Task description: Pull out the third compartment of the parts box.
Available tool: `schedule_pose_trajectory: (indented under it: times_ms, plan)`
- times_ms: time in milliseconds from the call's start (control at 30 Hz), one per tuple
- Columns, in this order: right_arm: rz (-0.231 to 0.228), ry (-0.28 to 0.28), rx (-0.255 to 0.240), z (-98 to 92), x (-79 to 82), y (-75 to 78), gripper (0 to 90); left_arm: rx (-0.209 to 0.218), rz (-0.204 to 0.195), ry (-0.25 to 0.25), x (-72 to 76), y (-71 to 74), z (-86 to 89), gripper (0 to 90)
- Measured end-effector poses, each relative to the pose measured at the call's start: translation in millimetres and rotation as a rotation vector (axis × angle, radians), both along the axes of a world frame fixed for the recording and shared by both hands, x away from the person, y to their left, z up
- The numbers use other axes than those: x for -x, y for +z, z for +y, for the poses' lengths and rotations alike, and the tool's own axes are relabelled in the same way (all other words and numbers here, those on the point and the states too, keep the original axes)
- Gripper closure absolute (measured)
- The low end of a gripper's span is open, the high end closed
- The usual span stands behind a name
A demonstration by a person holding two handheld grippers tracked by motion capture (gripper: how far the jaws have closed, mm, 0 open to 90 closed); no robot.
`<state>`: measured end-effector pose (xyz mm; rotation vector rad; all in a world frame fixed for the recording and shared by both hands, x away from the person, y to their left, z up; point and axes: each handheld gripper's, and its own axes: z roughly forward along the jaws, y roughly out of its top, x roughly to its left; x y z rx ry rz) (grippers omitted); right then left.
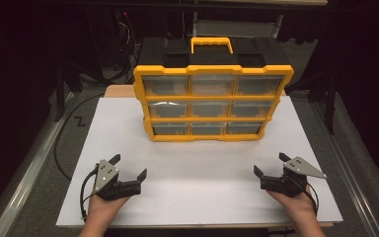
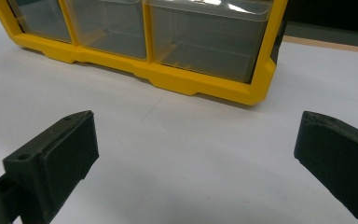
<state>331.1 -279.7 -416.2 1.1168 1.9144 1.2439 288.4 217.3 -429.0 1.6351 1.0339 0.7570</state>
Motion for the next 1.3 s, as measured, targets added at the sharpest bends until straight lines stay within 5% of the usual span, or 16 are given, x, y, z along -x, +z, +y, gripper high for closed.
schedule_pose_trajectory:
  times_ms: [600,1300]
  plan:
    - [-0.035,-0.023,0.024,9.7,-4.9,3.1,0.9,-0.016,0.003,0.003,-1.8,-1.4,-2.3,0.5]
    - [-0.054,-0.087,0.045,23.1,-53.4,3.0,1.0,-0.025,-0.004,-0.01,0.0,-1.4,-5.4,0.5]
